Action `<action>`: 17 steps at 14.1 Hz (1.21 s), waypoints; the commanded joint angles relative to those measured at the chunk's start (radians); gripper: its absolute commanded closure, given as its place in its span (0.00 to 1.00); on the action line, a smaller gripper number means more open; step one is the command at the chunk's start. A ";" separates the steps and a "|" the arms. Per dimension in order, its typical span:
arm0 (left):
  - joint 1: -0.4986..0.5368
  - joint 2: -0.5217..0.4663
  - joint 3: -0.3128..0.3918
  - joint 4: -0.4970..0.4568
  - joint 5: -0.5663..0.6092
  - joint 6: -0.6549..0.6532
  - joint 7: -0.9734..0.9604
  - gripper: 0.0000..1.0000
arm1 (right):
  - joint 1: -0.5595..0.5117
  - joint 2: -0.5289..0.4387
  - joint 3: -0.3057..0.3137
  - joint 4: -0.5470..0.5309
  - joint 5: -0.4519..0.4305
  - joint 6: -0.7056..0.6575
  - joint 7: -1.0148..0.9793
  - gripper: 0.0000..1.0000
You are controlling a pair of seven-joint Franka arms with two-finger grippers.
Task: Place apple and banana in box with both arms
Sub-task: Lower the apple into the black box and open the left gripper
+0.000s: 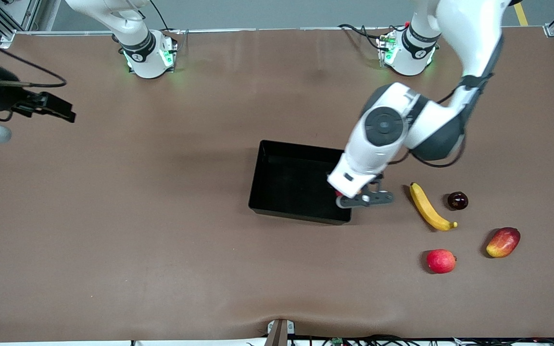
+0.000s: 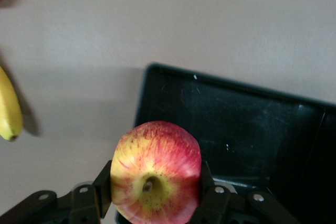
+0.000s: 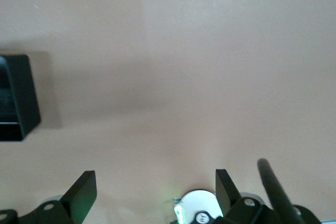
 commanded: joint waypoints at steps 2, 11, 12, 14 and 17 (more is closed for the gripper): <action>0.018 -0.059 -0.002 -0.221 0.020 0.195 -0.037 0.97 | -0.055 -0.101 0.015 -0.161 -0.008 0.063 -0.060 0.00; -0.020 0.026 -0.009 -0.323 0.094 0.336 -0.125 0.95 | -0.053 -0.280 0.015 -0.415 -0.006 0.179 -0.177 0.00; -0.023 0.040 -0.009 -0.321 0.094 0.338 -0.125 0.93 | -0.053 -0.280 0.015 -0.415 -0.005 0.182 -0.177 0.00; -0.037 0.066 -0.006 -0.321 0.104 0.340 -0.149 0.86 | -0.055 -0.277 0.015 -0.411 -0.005 0.204 -0.177 0.00; -0.040 0.100 -0.006 -0.315 0.170 0.350 -0.224 0.60 | -0.058 -0.270 0.013 -0.403 -0.006 0.213 -0.178 0.00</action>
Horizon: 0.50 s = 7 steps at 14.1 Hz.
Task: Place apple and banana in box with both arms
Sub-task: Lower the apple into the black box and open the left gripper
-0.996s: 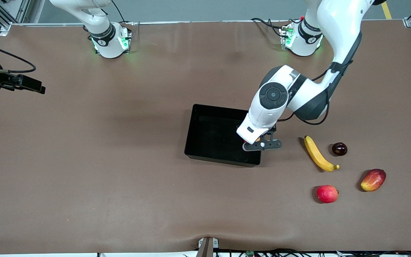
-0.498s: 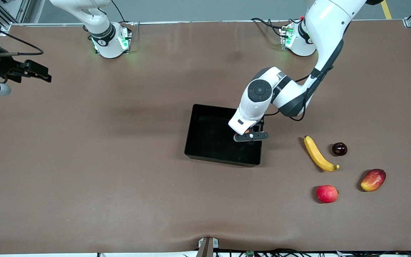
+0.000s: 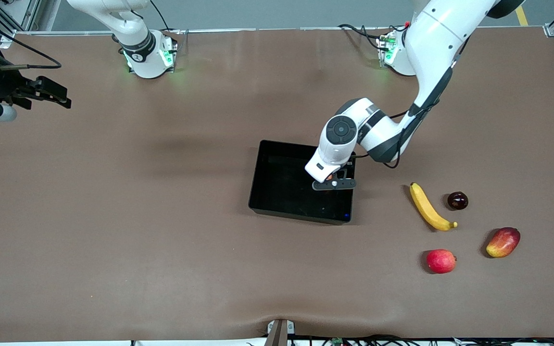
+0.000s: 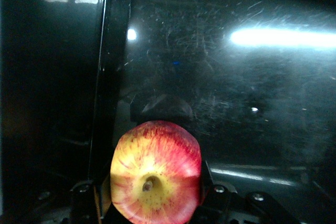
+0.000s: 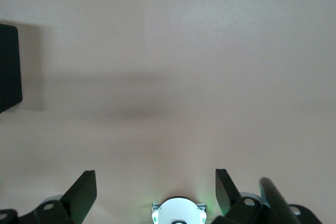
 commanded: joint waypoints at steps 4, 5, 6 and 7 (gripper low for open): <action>0.000 -0.004 -0.002 0.015 0.054 0.013 -0.087 0.00 | -0.026 -0.020 0.002 -0.018 0.001 0.030 -0.027 0.00; 0.001 -0.042 -0.002 0.022 0.054 -0.004 -0.087 0.00 | -0.034 -0.020 0.001 -0.018 0.012 0.032 -0.046 0.00; 0.009 -0.088 -0.003 0.033 0.052 -0.048 -0.081 0.00 | -0.047 -0.020 0.001 -0.018 0.026 0.032 -0.064 0.00; 0.016 -0.126 -0.003 0.060 0.046 -0.105 -0.069 0.00 | -0.069 -0.019 0.001 -0.018 0.041 0.032 -0.075 0.00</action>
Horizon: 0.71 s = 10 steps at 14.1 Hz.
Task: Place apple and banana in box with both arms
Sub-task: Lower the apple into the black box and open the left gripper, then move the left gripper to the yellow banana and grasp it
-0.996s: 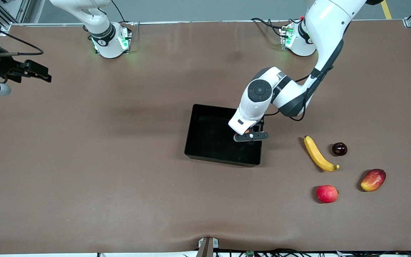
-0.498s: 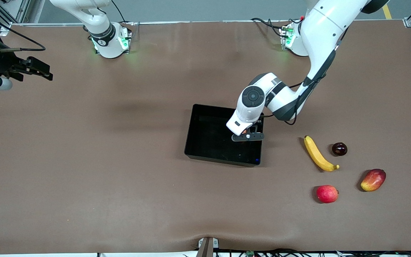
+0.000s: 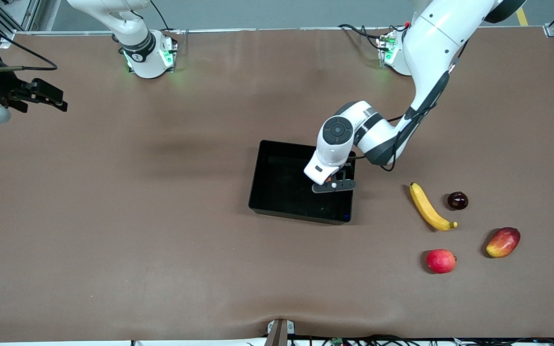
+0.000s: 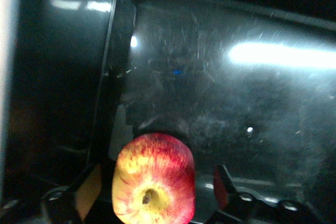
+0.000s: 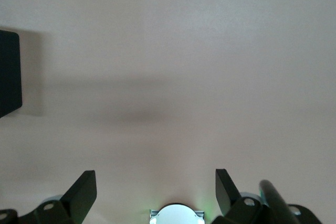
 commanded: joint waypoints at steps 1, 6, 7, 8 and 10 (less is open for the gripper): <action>0.022 -0.129 -0.004 0.053 0.010 -0.151 0.011 0.00 | -0.057 -0.017 0.007 -0.018 0.052 0.009 -0.040 0.00; 0.140 -0.157 -0.004 0.173 -0.072 -0.259 0.230 0.00 | -0.049 -0.018 0.010 -0.017 0.052 0.003 -0.040 0.00; 0.180 -0.162 -0.004 0.170 -0.072 -0.259 0.271 0.00 | -0.049 -0.020 0.011 -0.018 0.052 0.003 -0.040 0.00; 0.215 -0.163 -0.003 0.166 -0.072 -0.259 0.307 0.00 | -0.052 -0.020 0.011 -0.018 0.052 0.005 -0.042 0.00; 0.286 -0.159 -0.003 0.146 -0.072 -0.258 0.318 0.00 | -0.049 -0.020 0.011 -0.018 0.049 0.009 -0.042 0.00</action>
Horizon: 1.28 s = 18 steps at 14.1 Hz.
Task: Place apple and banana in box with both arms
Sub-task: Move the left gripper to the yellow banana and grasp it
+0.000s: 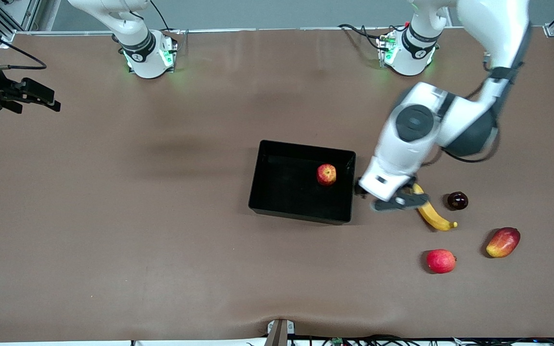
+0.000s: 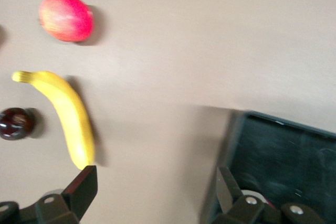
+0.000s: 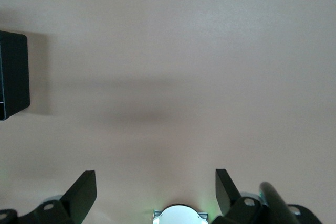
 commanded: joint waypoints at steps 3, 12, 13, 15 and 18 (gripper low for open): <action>0.173 0.016 -0.008 -0.061 -0.008 0.033 0.024 0.00 | -0.010 -0.022 0.007 -0.016 0.015 0.007 -0.012 0.00; 0.344 0.136 0.002 -0.219 0.000 0.350 -0.040 0.00 | 0.004 -0.029 0.013 -0.016 -0.020 0.013 -0.011 0.00; 0.356 0.148 0.003 -0.222 0.017 0.350 -0.031 0.00 | 0.004 -0.029 0.013 -0.016 -0.019 0.013 -0.011 0.00; 0.367 0.177 0.003 -0.224 0.041 0.351 -0.028 0.00 | 0.004 -0.029 0.013 -0.016 -0.019 0.007 -0.011 0.00; 0.367 0.208 0.003 -0.218 0.063 0.353 -0.028 0.09 | 0.004 -0.029 0.013 -0.016 -0.019 0.006 -0.009 0.00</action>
